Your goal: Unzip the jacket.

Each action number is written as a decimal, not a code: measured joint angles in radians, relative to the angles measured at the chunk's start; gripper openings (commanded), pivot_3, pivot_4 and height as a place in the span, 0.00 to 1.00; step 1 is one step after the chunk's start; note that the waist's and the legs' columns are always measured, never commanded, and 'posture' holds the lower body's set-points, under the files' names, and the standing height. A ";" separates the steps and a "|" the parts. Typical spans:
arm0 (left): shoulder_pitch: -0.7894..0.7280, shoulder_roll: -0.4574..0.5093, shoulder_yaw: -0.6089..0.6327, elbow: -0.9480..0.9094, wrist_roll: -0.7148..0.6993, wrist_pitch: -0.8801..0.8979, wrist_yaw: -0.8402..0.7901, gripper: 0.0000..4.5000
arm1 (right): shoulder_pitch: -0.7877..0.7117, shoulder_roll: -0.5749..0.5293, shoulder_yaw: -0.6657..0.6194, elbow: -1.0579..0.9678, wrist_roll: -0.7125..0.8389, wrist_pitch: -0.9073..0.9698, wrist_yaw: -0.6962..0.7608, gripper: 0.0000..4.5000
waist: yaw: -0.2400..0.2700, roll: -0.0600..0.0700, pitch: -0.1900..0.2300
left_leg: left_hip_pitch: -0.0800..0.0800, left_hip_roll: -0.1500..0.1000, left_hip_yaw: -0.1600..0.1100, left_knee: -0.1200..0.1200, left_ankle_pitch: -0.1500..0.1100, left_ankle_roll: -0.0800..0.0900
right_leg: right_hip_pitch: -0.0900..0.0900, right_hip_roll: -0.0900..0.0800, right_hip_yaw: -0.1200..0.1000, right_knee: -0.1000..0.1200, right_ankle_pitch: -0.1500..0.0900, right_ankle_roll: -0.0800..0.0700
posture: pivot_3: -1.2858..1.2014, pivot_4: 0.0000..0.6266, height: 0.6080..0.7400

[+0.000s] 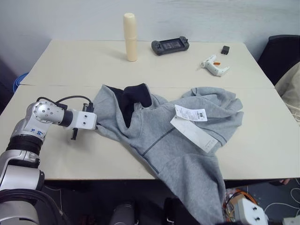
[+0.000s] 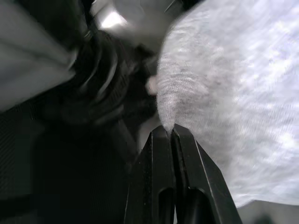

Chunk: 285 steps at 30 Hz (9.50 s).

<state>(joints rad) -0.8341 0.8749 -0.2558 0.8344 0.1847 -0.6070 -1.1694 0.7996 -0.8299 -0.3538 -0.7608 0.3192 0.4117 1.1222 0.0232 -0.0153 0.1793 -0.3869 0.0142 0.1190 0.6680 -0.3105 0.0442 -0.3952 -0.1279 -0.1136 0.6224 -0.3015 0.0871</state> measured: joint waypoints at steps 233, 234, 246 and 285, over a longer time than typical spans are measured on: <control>-0.285 -0.734 -0.283 0.185 -0.135 -0.338 0.135 0.01 | -0.430 -0.151 -0.436 -0.261 0.417 0.439 -0.288 1.00 | 0.004 -0.003 0.003 | -0.018 -0.002 -0.001 0.031 -0.013 0.022 | 0.002 -0.006 -0.015 -0.006 0.008 0.015 | 0.52 0.24 1.00; -0.285 -0.741 -0.273 0.172 -0.092 -0.292 0.205 0.01 | -0.433 -0.151 -0.433 -0.261 0.417 0.438 -0.289 1.00 | 0.005 -0.003 0.003 | -0.018 -0.002 -0.001 0.031 -0.013 0.022 | 0.002 -0.006 -0.015 -0.006 0.008 0.015 | 0.52 0.24 1.00; -0.284 -0.717 -0.312 -0.025 0.357 -0.173 0.718 0.01 | -0.436 -0.151 -0.412 -0.254 0.401 0.416 -0.276 1.00 | 0.006 -0.003 0.003 | -0.019 -0.002 -0.001 0.030 -0.013 0.021 | 0.001 -0.008 -0.015 -0.006 0.008 0.015 | 0.52 0.24 1.00; -0.106 -0.238 0.092 -0.724 -0.685 1.291 -0.304 0.96 | -0.804 0.051 0.410 0.077 -0.329 0.069 -0.636 1.00 | 0.000 0.003 0.005 | -0.018 -0.002 -0.001 0.031 -0.009 0.015 | 0.001 -0.002 -0.016 -0.001 0.007 0.013 | 0.52 0.24 1.00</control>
<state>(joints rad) -0.9402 0.6367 -0.1640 0.1103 -0.5007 0.6844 -1.4739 -0.0046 -0.7788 0.0563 -0.6840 -0.0100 0.4810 0.4860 0.0232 -0.0118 0.1842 -0.4047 0.0119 0.1176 0.6985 -0.3193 0.0591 -0.3940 -0.1297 -0.1296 0.6217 -0.2947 0.1005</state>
